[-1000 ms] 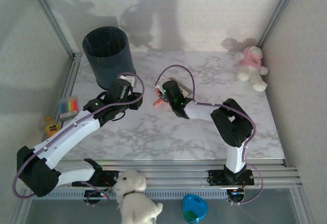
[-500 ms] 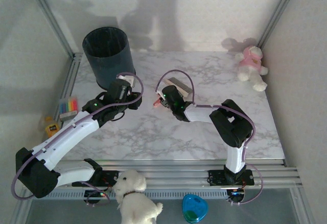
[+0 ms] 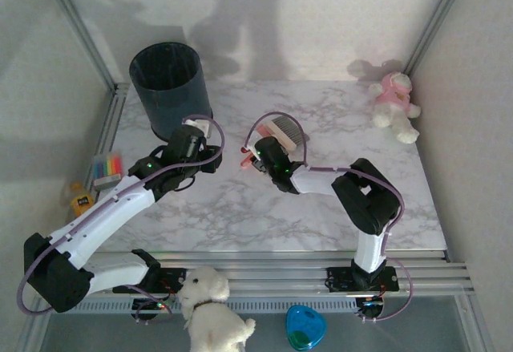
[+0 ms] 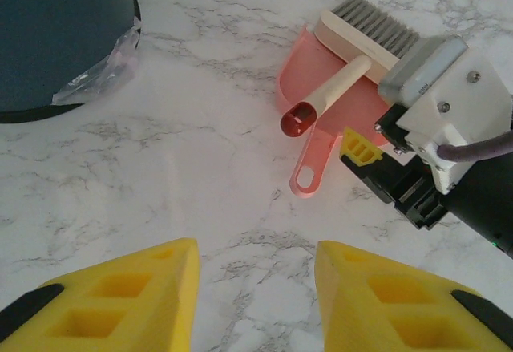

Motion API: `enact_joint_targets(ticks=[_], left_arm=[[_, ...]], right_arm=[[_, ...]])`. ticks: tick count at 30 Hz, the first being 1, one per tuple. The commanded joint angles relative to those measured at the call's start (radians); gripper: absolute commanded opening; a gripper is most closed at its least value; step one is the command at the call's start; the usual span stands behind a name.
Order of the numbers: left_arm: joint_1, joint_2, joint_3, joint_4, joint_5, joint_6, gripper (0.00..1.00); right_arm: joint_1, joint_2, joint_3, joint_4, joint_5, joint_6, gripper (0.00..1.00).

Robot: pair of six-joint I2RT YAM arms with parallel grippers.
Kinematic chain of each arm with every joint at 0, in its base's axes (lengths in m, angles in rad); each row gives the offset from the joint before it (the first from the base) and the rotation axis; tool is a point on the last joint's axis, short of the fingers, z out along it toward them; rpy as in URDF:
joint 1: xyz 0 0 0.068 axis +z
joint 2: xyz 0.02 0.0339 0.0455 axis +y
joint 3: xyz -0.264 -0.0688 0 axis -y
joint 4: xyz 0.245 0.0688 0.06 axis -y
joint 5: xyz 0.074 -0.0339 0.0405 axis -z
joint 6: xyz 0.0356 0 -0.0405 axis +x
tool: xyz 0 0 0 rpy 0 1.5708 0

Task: Sweep away the paper scraps from the table

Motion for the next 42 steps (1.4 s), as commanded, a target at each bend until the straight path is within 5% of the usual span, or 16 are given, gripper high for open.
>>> enact_joint_targets(ticks=[1, 16, 23, 29, 31, 42], left_arm=[[0.005, -0.019, -0.019, 0.017, -0.04, -0.008, 0.42], [0.005, 0.069, -0.076, 0.149, -0.411, -0.014, 0.47], [0.005, 0.085, -0.124, 0.237, -0.52, 0.001, 0.51], [0.011, 0.1, -0.171, 0.312, -0.597, 0.022, 0.68], [0.013, 0.109, -0.178, 0.329, -0.613, 0.025, 0.99], [0.089, 0.096, -0.273, 0.485, -0.67, 0.059, 1.0]], right_arm=[[0.012, -0.053, -0.03, 0.002, 0.022, 0.033, 0.56], [0.011, -0.152, -0.094, -0.034, 0.265, 0.127, 0.57], [-0.004, -0.192, -0.118, -0.093, 0.376, 0.194, 0.67], [-0.035, -0.254, -0.157, -0.126, 0.427, 0.24, 0.84], [-0.05, -0.283, -0.172, -0.14, 0.431, 0.255, 0.97], [-0.202, -0.467, -0.288, -0.203, 0.417, 0.335, 0.99]])
